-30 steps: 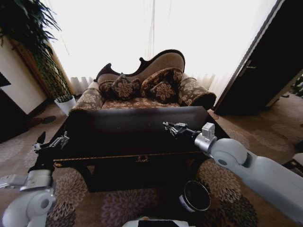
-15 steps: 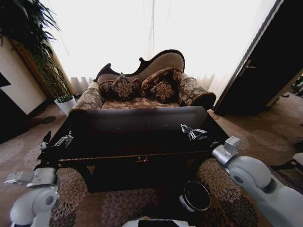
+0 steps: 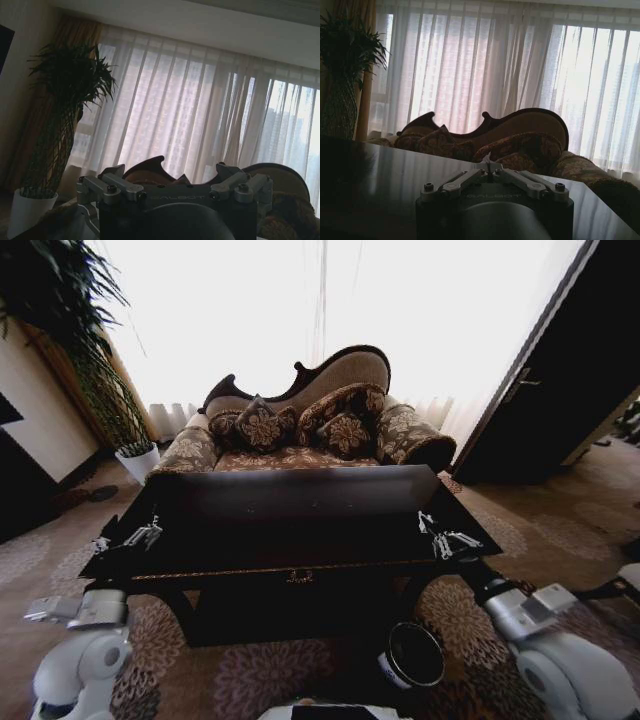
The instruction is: Move to the front of the table and place the trash on the table into the trash bin.
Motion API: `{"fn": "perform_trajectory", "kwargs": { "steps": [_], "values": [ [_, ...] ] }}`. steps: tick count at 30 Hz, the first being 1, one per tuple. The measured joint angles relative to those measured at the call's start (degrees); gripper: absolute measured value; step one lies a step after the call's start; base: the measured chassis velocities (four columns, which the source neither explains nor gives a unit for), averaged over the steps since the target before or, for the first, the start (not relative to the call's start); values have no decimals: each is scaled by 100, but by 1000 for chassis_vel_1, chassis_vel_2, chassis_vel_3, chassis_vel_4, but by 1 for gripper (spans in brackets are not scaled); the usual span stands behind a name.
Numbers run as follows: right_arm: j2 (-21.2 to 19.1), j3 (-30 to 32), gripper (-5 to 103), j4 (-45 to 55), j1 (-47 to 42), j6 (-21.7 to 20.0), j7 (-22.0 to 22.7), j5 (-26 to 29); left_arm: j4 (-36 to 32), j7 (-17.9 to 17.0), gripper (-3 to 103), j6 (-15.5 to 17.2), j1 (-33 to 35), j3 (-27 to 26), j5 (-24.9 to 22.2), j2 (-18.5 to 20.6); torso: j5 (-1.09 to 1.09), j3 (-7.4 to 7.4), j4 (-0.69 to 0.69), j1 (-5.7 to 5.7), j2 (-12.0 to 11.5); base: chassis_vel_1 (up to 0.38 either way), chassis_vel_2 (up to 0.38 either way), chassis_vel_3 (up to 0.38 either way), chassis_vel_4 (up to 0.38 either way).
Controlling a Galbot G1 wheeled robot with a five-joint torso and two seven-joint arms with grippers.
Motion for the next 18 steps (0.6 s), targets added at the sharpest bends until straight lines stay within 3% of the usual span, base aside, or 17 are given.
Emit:
{"fn": "perform_trajectory", "kwargs": {
  "steps": [5,8,12,13,15,18],
  "values": [
    [155,-30,0,-559,-131,785,-203,-47,32,-20,100,-2,-38,54,18,5,1,0,3,0,0,0,0,0,0],
    [90,5,0,-811,-137,1046,-391,74,35,-21,100,-2,-42,65,23,18,0,1,3,1,0,0,0,0,0],
    [-34,27,0,-1509,-65,1711,-1198,438,51,-24,100,-3,-46,46,20,46,1,1,3,2,-1,0,0,0,0],
    [-34,27,0,-1509,-65,1711,-1198,438,51,-24,100,-3,-46,46,20,46,1,1,3,2,-1,0,0,0,0],
    [-66,-7,0,-2039,-41,2114,-1746,477,64,-25,100,-14,-48,18,2,55,1,0,4,1,-1,0,0,0,0],
    [-58,-101,0,-2616,0,2414,-2073,396,98,-26,100,-36,-55,-1,-2,59,2,1,3,2,-1,0,0,0,0]
  ]
}}
